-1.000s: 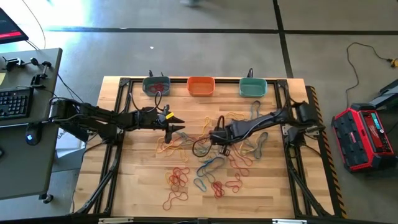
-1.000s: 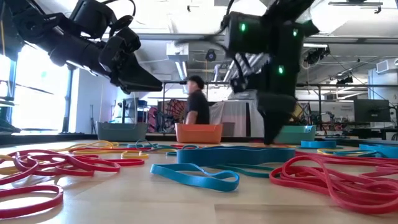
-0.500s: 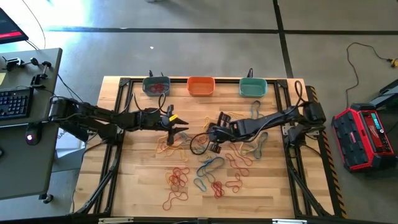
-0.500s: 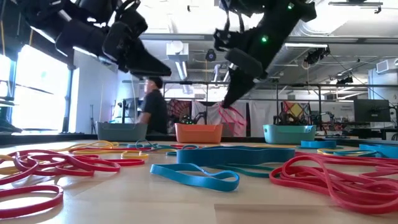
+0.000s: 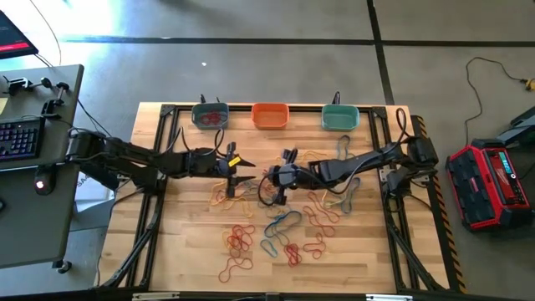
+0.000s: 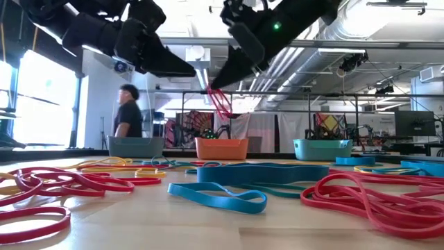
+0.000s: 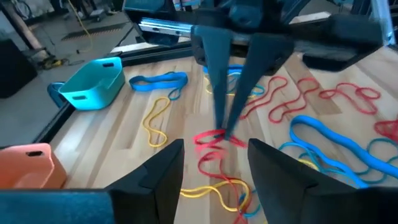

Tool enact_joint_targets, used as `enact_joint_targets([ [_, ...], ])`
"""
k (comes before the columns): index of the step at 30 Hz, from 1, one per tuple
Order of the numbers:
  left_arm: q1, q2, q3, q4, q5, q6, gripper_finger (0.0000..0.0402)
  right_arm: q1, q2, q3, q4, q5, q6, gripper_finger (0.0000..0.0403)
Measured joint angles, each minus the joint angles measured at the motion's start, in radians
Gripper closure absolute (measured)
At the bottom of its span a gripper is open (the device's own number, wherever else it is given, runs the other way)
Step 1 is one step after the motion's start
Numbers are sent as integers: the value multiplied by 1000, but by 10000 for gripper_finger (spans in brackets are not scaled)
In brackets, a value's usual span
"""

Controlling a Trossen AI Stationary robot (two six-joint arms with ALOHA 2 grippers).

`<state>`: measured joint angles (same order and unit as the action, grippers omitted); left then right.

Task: Sort rubber bands into baskets
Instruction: Put the red rubber band into the blue bin

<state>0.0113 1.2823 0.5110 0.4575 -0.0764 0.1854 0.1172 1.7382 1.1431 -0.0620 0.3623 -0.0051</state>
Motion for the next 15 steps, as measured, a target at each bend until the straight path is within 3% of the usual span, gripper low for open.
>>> enact_joint_targets([
  [15, -66, 156, 71, 29, -115, 183, 229, 1, 0, 0, 68, -67, -22, 403],
])
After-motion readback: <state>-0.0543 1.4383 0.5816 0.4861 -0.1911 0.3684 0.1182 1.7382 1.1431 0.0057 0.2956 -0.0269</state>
